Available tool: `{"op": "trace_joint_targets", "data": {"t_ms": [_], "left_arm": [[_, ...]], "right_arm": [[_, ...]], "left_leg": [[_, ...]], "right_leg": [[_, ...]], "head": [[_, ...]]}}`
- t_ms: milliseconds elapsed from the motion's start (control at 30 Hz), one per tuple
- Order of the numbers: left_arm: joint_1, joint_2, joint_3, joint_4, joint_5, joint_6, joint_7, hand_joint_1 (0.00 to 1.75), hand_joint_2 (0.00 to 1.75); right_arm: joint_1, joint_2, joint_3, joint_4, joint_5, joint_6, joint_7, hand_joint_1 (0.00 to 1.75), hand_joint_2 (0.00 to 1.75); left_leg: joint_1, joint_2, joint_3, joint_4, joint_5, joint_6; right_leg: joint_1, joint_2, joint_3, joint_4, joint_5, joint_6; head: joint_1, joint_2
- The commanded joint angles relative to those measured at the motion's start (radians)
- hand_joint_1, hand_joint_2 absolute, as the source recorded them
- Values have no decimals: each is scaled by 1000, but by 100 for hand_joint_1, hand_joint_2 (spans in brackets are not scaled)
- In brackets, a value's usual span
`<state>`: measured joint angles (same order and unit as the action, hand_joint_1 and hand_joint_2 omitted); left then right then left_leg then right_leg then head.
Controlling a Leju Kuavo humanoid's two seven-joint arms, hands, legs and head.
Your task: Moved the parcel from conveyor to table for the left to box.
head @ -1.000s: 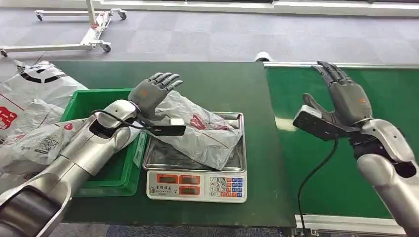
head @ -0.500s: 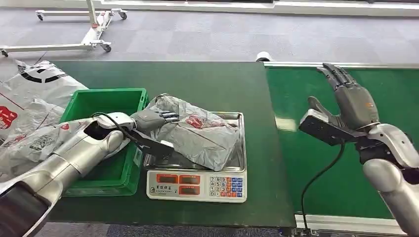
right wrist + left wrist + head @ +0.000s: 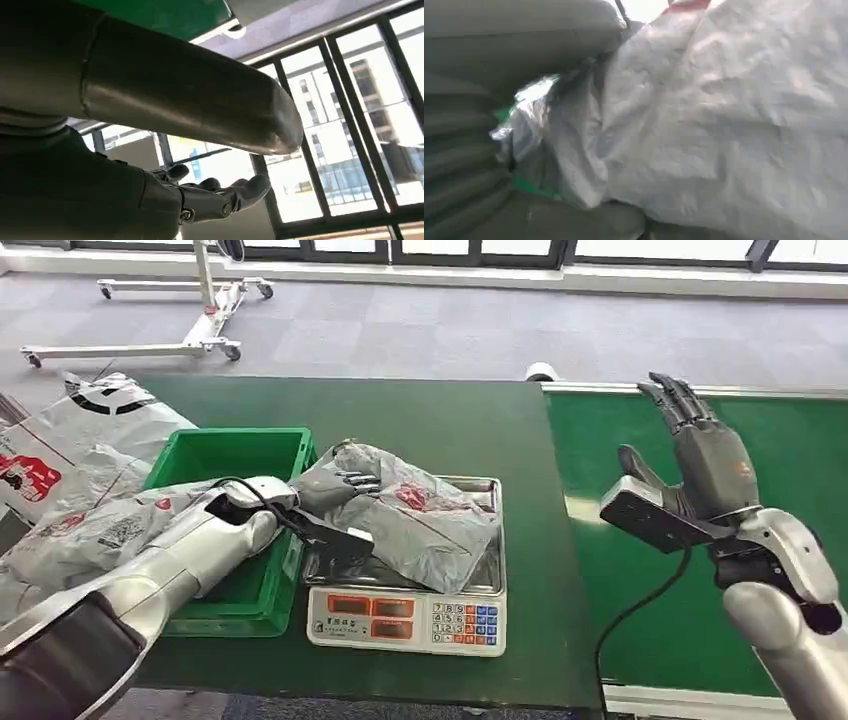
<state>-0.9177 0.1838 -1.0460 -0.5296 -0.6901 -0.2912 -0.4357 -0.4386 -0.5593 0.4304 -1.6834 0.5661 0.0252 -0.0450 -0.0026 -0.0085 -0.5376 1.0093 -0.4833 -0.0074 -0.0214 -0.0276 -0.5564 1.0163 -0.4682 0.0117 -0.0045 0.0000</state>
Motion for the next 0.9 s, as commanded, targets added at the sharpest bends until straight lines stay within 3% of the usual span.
{"op": "trace_joint_targets", "data": {"t_ms": [33,100,133,400,433,500,533,633,767,800,900], "left_arm": [[204,-96,-48,162,-19,18,1,175,175],[197,-96,-51,159,-30,18,6,175,175],[198,-92,-48,157,-31,25,7,175,175],[146,-90,-42,152,-52,18,11,175,175],[142,-87,-40,147,-54,25,11,175,175],[122,-77,-22,117,-58,68,13,175,175],[116,-75,-17,109,-57,67,13,175,175],[93,-50,13,47,-59,69,20,175,175],[29,0,29,-42,-88,75,42,175,175],[-7,38,42,-108,-90,63,54,175,175],[-62,128,80,-284,-90,5,85,175,175]], "right_arm": [[139,38,-45,-19,0,-18,7,0,0],[156,39,-54,-25,4,-19,3,0,0],[160,40,-55,-23,7,-21,0,0,0],[111,76,-45,-1,18,-12,-6,0,0],[111,74,-45,1,17,-12,-6,0,0],[99,67,-42,10,7,-1,-5,0,0],[101,66,-44,9,7,-1,-5,0,0],[122,63,-61,-2,-14,5,-3,0,0],[142,48,-75,-17,-28,11,-6,0,0],[145,39,-79,-17,-32,15,-6,0,0],[158,41,-97,-20,-38,20,-10,0,0]], "left_leg": [[1,1,-24,6,6,1],[1,1,-16,2,6,1],[1,1,-5,1,4,1],[1,9,-14,-4,3,1],[0,3,-6,3,-4,1],[1,5,-13,2,-1,1],[0,3,-8,4,-4,2],[2,6,-13,0,-1,2],[2,5,-11,-1,1,2],[2,2,-1,4,-5,2],[2,3,-3,6,-4,1]], "right_leg": [[2,3,-23,4,8,-2],[1,3,-18,0,8,-1],[1,2,-12,0,6,-1],[1,11,-16,-6,9,-2],[0,5,-7,2,0,-1],[2,7,-14,0,3,-1],[1,5,-9,2,-1,0],[2,8,-14,-3,4,-1],[3,7,-15,-4,5,-1],[2,4,-8,1,-1,0],[3,5,-11,2,-1,-1]], "head": [[0,0],[0,0],[0,0],[0,0],[0,0],[0,0],[0,0],[0,0],[0,0],[0,0],[0,0]]}}
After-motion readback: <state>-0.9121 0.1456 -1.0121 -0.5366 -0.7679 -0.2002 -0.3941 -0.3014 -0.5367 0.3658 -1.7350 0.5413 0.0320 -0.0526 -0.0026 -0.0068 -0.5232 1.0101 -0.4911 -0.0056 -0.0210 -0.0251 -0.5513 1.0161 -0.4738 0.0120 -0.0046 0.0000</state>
